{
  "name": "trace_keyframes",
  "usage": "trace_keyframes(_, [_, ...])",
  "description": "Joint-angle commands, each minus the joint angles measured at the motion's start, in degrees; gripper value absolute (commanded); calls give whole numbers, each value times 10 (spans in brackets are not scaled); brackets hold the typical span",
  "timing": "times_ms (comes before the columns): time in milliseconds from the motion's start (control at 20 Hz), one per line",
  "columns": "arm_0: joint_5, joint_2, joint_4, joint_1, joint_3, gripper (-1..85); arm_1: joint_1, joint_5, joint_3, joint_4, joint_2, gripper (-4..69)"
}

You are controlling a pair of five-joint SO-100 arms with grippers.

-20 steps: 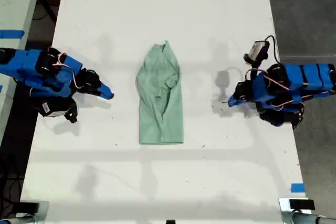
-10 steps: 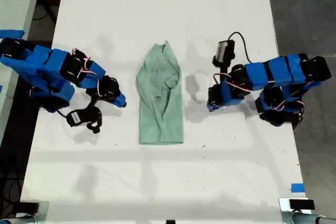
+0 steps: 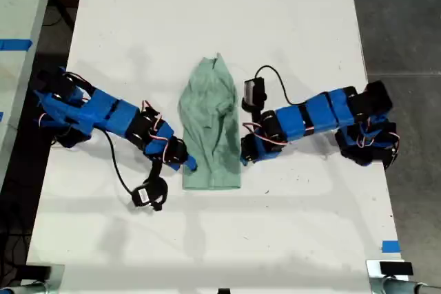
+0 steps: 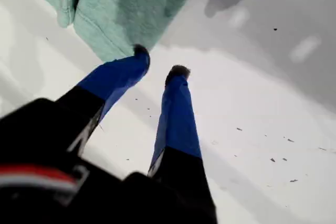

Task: Fold t shirt

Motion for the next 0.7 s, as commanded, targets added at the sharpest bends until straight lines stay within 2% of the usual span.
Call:
trace_keyframes(0, [1,-51,-2,-3,-72,247,-12,-2,-38,-33,-16,145])
trace_keyframes(250, [-17,-92,11,6,-101,239,-18,-9,-83,-54,-78,150])
trace_keyframes(550, [-59,-139,16,45,-102,162,-35,-9,-165,-37,-138,144])
trace_keyframes(600, [-61,-153,14,47,-105,137,-37,-8,-166,-37,-138,144])
trace_keyframes(650, [-62,-165,12,48,-113,1,-39,-8,-168,-36,-138,144])
